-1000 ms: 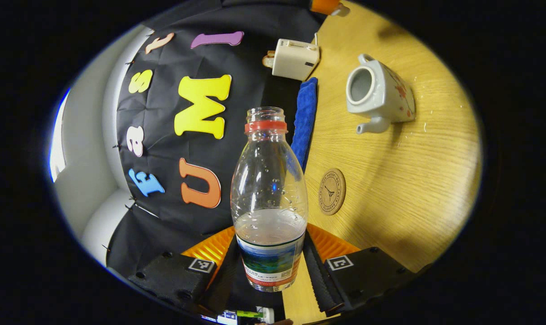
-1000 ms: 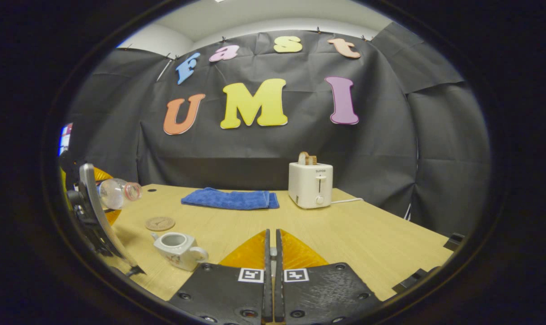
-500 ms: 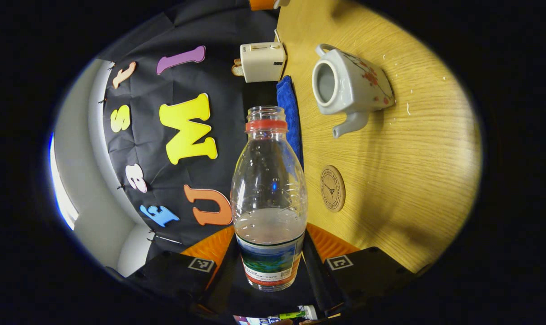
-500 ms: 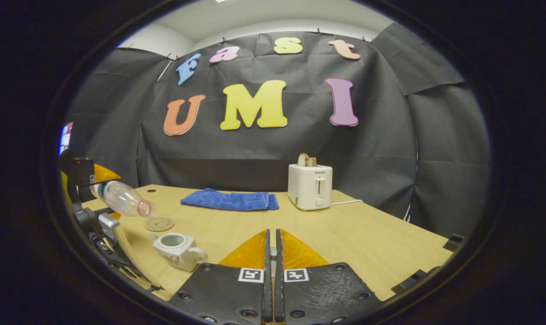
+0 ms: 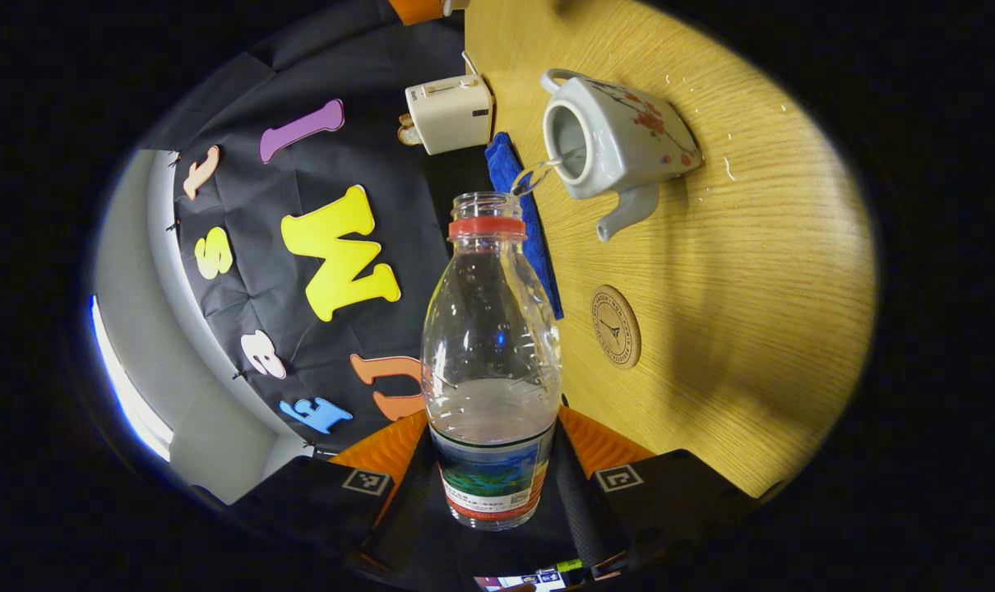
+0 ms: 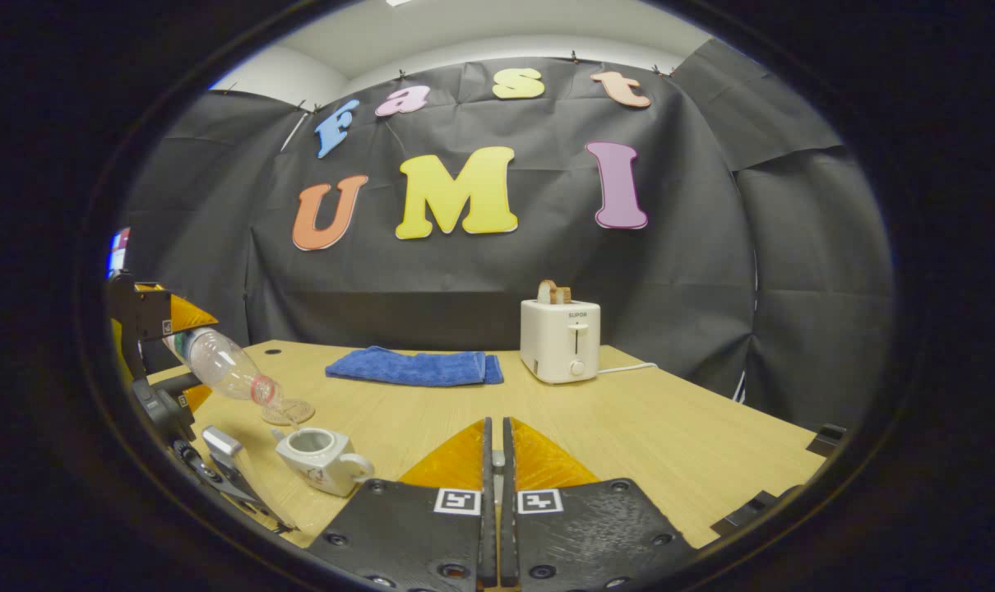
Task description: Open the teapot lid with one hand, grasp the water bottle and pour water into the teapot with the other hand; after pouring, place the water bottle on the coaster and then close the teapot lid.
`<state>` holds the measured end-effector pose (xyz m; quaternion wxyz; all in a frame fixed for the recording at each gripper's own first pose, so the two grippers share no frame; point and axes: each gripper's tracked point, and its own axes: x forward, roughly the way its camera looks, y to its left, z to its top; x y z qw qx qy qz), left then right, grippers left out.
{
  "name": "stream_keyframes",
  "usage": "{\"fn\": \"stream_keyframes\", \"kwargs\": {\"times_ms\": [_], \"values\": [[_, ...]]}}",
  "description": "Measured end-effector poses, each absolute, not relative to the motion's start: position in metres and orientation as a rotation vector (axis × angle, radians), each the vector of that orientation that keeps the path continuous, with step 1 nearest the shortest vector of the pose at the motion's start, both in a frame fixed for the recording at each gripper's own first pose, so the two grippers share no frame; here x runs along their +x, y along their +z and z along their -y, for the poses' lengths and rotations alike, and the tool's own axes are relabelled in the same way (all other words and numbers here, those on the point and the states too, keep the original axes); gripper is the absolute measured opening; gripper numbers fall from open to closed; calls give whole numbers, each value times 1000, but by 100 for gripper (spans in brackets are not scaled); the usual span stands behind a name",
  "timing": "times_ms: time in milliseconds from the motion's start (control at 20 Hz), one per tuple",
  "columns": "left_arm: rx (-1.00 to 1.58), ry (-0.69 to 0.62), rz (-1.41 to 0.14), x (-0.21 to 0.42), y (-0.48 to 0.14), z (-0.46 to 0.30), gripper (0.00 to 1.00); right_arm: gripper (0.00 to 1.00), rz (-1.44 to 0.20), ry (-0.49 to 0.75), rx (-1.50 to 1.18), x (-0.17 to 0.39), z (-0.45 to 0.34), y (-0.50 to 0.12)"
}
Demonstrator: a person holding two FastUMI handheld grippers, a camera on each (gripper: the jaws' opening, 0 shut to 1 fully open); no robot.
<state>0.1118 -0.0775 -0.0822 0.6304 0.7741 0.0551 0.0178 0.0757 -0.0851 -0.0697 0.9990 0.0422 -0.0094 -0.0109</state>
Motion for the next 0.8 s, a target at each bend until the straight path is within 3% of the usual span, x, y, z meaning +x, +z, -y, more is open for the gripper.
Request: {"fn": "stream_keyframes", "kwargs": {"times_ms": [800], "values": [[1903,59,-116,109,-65,89,75,1,11,-26,88,78,91,-71]]}}
